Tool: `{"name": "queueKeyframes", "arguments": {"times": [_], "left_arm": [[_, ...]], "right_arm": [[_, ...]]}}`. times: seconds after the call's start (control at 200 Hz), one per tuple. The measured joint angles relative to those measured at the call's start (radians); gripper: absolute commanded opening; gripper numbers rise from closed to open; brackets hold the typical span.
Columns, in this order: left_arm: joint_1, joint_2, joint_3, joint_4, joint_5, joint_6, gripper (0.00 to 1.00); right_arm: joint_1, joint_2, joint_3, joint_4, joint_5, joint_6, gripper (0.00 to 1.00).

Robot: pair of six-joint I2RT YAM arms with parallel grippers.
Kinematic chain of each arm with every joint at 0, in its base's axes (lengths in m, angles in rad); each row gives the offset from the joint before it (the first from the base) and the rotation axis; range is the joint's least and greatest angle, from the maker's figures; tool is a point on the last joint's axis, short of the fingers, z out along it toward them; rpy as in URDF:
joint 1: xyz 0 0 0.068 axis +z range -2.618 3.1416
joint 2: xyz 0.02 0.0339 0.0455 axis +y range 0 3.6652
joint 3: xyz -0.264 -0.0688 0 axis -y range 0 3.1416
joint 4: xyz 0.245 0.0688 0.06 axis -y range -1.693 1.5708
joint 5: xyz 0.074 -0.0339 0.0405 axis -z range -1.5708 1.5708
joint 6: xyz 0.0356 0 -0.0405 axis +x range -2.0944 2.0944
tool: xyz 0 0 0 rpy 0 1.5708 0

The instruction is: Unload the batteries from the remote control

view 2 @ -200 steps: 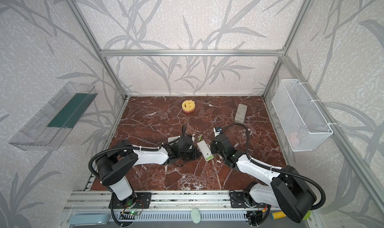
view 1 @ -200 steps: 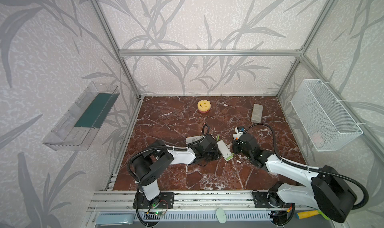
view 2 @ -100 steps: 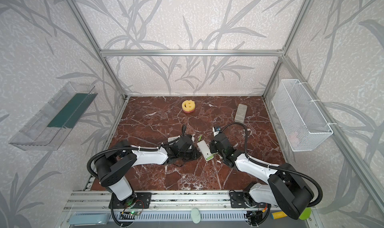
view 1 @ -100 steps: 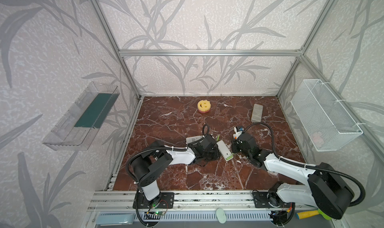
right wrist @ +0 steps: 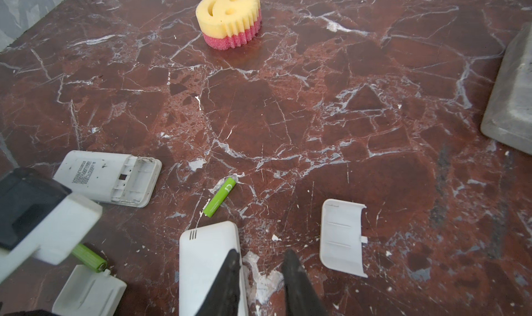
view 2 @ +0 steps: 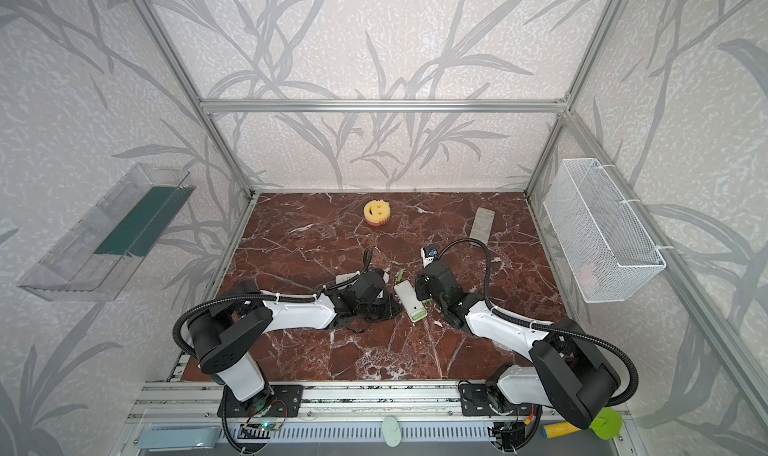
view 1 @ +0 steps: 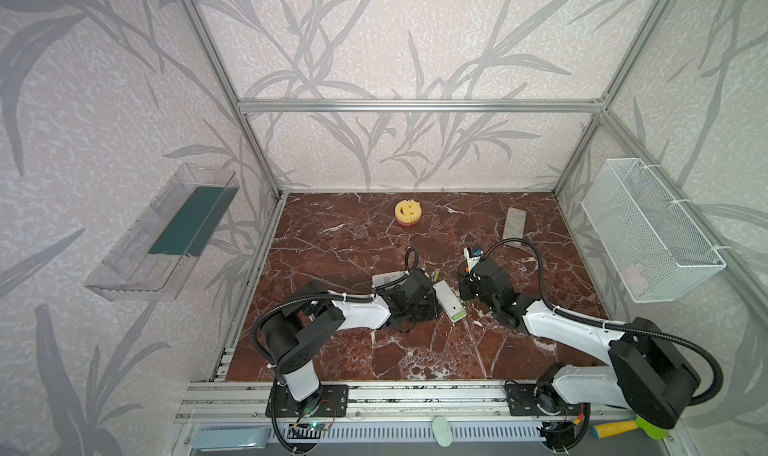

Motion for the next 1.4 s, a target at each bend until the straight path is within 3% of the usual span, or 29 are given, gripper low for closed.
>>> {"name": "queueKeyframes", "arguments": {"times": [0.275, 0.75, 1.08, 1.399], "left_arm": [[0.007, -0.059, 0.030, -0.066, -0.022, 0.047, 0.21], [0.010, -0.102, 0.047, -0.114, -0.050, 0.089, 0.21], [0.020, -0.116, 0.028, -0.118, -0.058, 0.093, 0.21], [0.021, -0.116, 0.026, -0.110, -0.057, 0.091, 0.21]], "right_arm": [[0.000, 0.006, 0.042, -0.003, -0.005, -0.015, 0.00], [0.000, 0.287, 0.229, 0.051, -0.061, -0.066, 0.00], [0.014, 0.295, 0.235, 0.069, -0.142, -0.048, 0.00], [0.048, 0.223, 0.236, 0.026, -0.137, -0.056, 0.00]]}}
